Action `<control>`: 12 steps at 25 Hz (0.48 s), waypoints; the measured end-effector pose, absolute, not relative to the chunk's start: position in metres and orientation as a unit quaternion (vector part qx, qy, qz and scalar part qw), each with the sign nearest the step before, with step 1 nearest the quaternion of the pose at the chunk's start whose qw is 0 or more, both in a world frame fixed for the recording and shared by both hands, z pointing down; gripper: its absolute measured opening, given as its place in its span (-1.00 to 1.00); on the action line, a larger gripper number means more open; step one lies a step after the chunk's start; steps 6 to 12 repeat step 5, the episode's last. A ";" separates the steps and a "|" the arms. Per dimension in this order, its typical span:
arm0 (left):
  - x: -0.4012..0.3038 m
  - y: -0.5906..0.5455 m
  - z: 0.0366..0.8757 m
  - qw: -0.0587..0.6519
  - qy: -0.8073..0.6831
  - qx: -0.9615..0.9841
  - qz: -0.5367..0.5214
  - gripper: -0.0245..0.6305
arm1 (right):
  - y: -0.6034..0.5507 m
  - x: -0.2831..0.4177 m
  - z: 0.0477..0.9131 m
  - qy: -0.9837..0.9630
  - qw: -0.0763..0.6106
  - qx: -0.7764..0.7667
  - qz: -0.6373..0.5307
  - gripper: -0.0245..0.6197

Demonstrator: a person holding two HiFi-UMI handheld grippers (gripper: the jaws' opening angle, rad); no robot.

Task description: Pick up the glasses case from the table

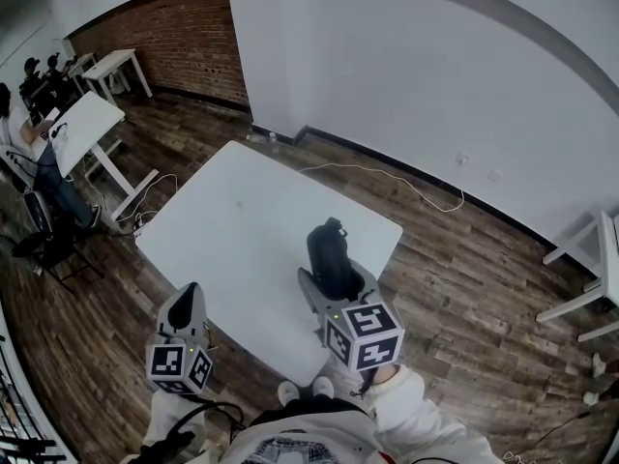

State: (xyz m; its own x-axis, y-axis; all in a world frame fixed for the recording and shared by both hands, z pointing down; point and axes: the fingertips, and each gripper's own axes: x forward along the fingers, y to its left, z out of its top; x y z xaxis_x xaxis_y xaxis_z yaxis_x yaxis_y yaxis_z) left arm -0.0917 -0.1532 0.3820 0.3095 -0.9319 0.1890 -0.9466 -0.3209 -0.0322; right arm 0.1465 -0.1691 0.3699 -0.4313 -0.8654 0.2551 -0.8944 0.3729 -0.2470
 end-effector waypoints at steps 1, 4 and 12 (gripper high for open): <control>-0.091 -0.153 0.381 0.042 -0.581 0.808 0.087 -0.86 | -0.168 0.147 0.369 -0.828 0.041 0.532 0.176 -0.11; -0.090 -0.150 0.379 0.038 -0.582 0.807 0.087 -0.86 | -0.165 0.147 0.370 -0.828 0.042 0.530 0.179 -0.11; -0.090 -0.150 0.378 0.036 -0.582 0.807 0.088 -0.86 | -0.164 0.147 0.370 -0.828 0.042 0.530 0.180 -0.11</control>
